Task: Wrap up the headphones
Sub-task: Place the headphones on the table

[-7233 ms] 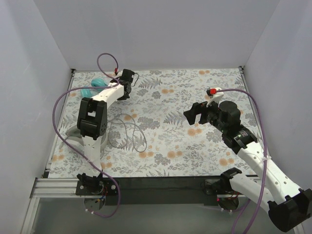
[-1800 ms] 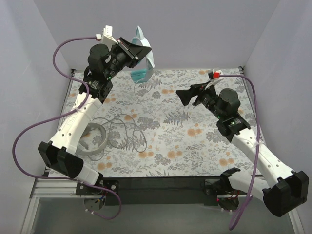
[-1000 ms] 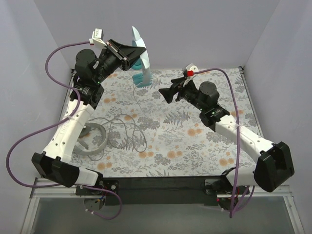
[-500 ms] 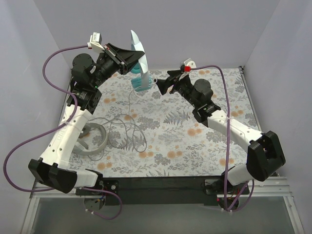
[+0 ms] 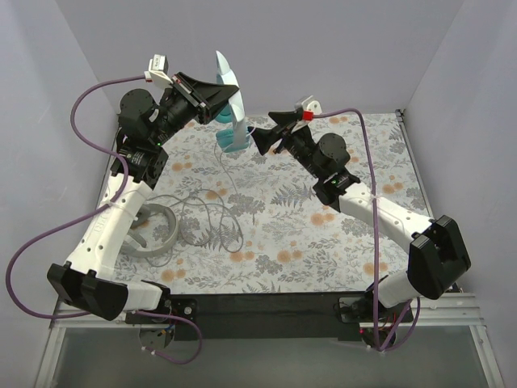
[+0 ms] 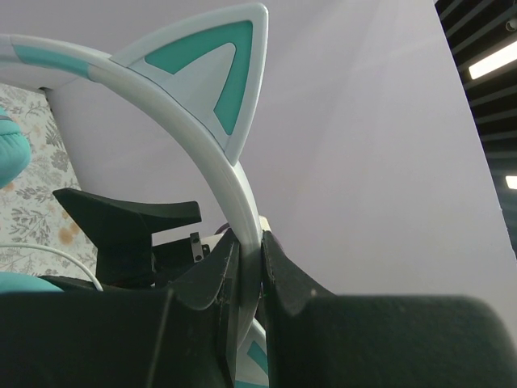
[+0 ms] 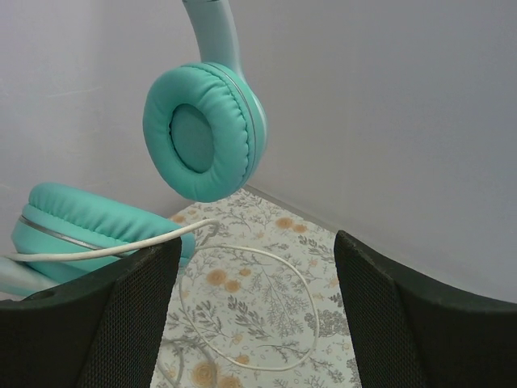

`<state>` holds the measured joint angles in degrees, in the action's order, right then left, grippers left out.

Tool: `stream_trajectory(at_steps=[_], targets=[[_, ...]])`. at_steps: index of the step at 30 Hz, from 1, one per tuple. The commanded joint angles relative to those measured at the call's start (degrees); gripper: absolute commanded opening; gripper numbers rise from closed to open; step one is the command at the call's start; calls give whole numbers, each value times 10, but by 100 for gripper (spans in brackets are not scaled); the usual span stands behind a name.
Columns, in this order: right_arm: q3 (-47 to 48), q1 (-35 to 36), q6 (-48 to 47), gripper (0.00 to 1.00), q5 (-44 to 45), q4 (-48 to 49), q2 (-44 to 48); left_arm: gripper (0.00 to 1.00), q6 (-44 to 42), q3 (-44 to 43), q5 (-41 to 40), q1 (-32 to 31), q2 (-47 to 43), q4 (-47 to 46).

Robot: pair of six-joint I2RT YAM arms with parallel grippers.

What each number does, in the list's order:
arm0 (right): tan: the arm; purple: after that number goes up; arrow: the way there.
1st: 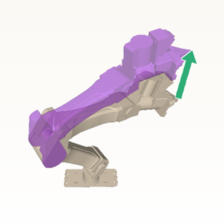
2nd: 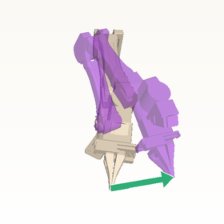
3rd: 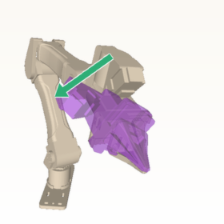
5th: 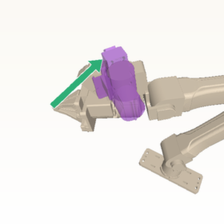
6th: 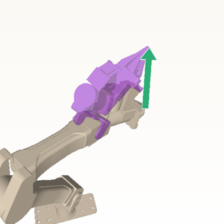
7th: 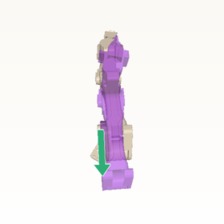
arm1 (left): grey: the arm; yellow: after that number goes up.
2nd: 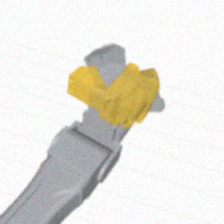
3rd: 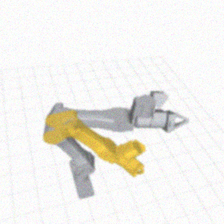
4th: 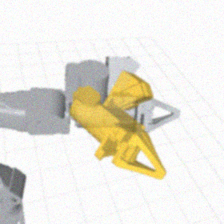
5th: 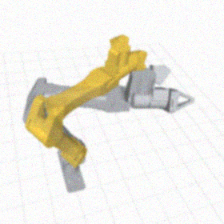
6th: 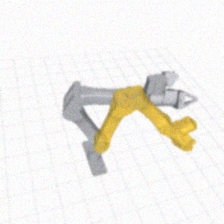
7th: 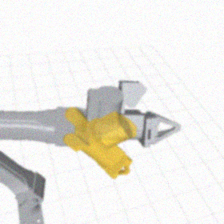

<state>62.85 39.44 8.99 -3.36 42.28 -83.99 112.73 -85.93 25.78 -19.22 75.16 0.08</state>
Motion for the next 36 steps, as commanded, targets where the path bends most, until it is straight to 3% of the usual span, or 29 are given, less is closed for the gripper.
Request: stream_trajectory(at_steps=[1, 8, 13, 17, 20, 25, 27, 29, 31, 32, 35, 36], targets=[[-5, 10, -6, 82, 8, 55, 4, 0, 3, -8, 2, 4, -32, -25], [-21, 19, -5, 79, 21, 90, 9, 0, 5, -1, 1, 8, -33, -25], [-16, 20, 2, 69, 28, 109, 12, 0, 10, 12, 6, 9, -35, -31], [-1, 20, 7, 47, 19, 109, 14, 0, 10, 25, 4, 9, -40, -32], [5, 20, 10, 11, 17, 105, 17, 0, 12, 32, 5, 9, -42, -37], [18, 20, 1, 1, 31, 70, 25, 0, 14, 40, 7, 12, -45, -41], [25, 20, -9, 2, 50, 38, 29, 0, 14, 42, 7, 13, -45, -41], [32, 19, -25, 8, 56, -1, 39, 0, 12, 41, 9, 15, -44, -39], [12, 13, -30, 32, 51, -40, 67, 0, 5, 39, 15, 16, -44, -34], [3, 7, -21, 48, 44, -57, 79, 0, 1, 36, 16, 16, -43, -24], [-8, -36, 21, 65, -37, -125, 110, 0, -21, 20, 36, 20, -34, -3], [-8, -59, 63, 66, -63, -141, 120, 0, -24, 16, 44, 21, -31, 12]])
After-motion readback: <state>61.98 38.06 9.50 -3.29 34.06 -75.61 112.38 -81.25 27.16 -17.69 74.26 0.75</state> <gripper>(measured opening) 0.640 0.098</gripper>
